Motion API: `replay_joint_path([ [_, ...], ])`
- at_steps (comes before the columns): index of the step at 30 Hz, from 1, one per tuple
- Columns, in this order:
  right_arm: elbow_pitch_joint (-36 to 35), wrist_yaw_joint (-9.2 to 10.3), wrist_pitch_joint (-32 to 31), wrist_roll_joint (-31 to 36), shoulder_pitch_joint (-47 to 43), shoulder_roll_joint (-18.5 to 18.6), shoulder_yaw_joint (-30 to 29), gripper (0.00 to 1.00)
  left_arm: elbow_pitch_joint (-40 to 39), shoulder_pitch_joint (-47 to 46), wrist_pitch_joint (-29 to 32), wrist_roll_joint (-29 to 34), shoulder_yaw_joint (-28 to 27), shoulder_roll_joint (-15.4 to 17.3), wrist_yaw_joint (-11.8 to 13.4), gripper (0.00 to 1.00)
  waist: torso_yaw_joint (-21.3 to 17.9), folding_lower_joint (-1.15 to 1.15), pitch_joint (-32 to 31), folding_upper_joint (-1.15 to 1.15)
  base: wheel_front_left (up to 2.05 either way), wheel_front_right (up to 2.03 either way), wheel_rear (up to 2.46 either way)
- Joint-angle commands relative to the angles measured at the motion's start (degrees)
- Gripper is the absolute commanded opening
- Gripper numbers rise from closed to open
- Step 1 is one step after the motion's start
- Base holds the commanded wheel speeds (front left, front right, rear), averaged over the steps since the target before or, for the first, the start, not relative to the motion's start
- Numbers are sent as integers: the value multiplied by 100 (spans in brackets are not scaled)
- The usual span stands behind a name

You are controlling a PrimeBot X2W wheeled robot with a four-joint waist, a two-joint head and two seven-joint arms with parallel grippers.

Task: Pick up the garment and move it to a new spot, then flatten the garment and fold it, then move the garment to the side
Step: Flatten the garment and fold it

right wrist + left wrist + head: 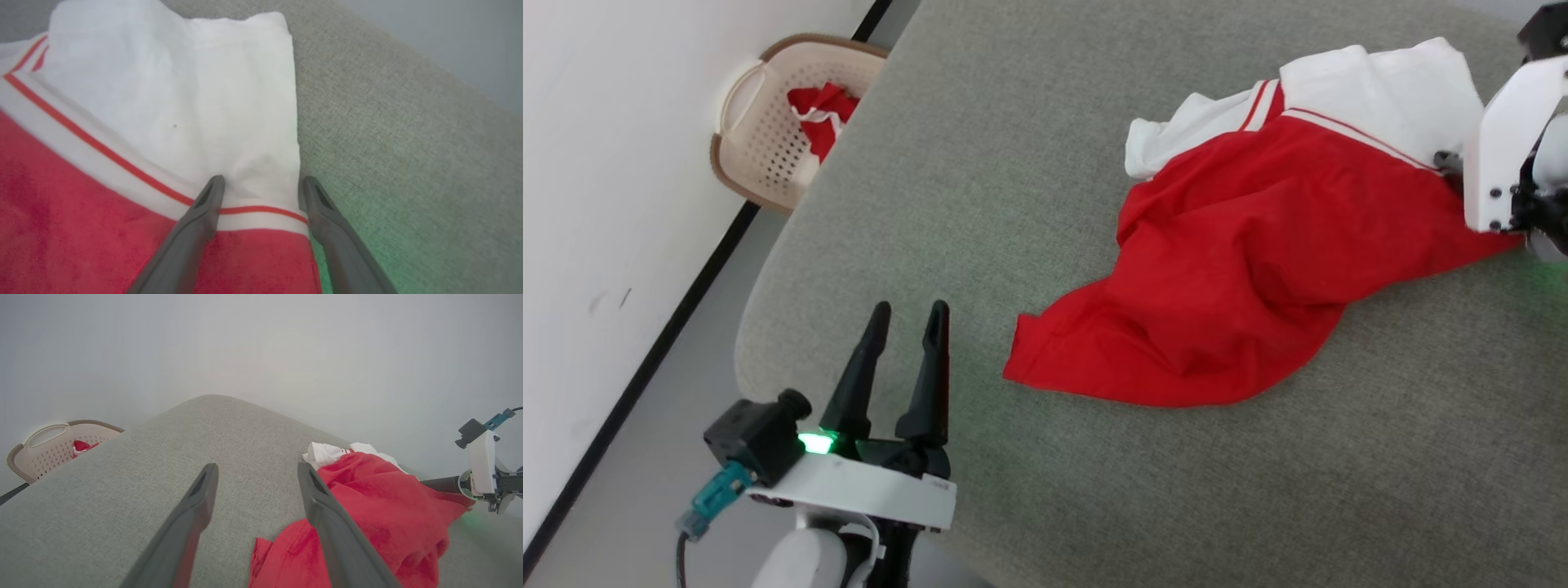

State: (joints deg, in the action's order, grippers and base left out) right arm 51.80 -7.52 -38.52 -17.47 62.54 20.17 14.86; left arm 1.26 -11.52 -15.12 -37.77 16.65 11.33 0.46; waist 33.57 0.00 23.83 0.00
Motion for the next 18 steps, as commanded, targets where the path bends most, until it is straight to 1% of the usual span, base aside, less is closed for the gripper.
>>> replay_joint_path([
  [1, 224, 5, -15, 29, -142, -39, -13, 100, 24, 37, 2, 35, -30, -27, -32, 100, 45, 0, 45, 0, 0, 0, 0],
  [3, 552, 5, 2, 154, -113, -78, -54, 100, 46, 60, 2, 69, -77, -81, -89, 100, 43, 0, 38, 0, 0, 0, 0],
  [4, 667, 6, 77, 184, -89, -104, -68, 36, 69, 68, 2, 83, -92, -98, -108, 100, 44, 0, 36, 0, 0, 0, 0],
  [5, 758, 6, 147, 240, -45, -109, -85, 0, 79, 62, 2, 78, -108, -126, -136, 100, 43, 0, 32, 0, 0, 0, 0],
  [7, 906, 6, 301, 279, 38, -124, -111, 0, 111, 34, 2, 100, -136, -159, -171, 100, 43, 0, 23, 0, 0, 0, 0],
  [9, 954, 6, 581, 349, 199, -119, -186, 0, 155, -4, 2, 112, -154, -184, -210, 100, 38, 0, -8, 0, 0, 0, 0],
  [12, 955, 5, 849, 283, 350, -210, -207, 0, 246, -62, 2, 131, -167, -181, -263, 100, 24, 0, -106, 0, 0, 0, 0],
  [15, 751, 5, 1121, 182, 387, -250, -80, 0, 310, -116, 2, 121, -212, -148, -305, 100, 0, 0, -243, 0, 0, 0, 0],
  [18, 368, 5, 1356, -51, 236, -328, 179, 0, 325, -52, 2, 120, -329, -58, -260, 100, -183, 0, -383, 0, 0, 0, 0],
])
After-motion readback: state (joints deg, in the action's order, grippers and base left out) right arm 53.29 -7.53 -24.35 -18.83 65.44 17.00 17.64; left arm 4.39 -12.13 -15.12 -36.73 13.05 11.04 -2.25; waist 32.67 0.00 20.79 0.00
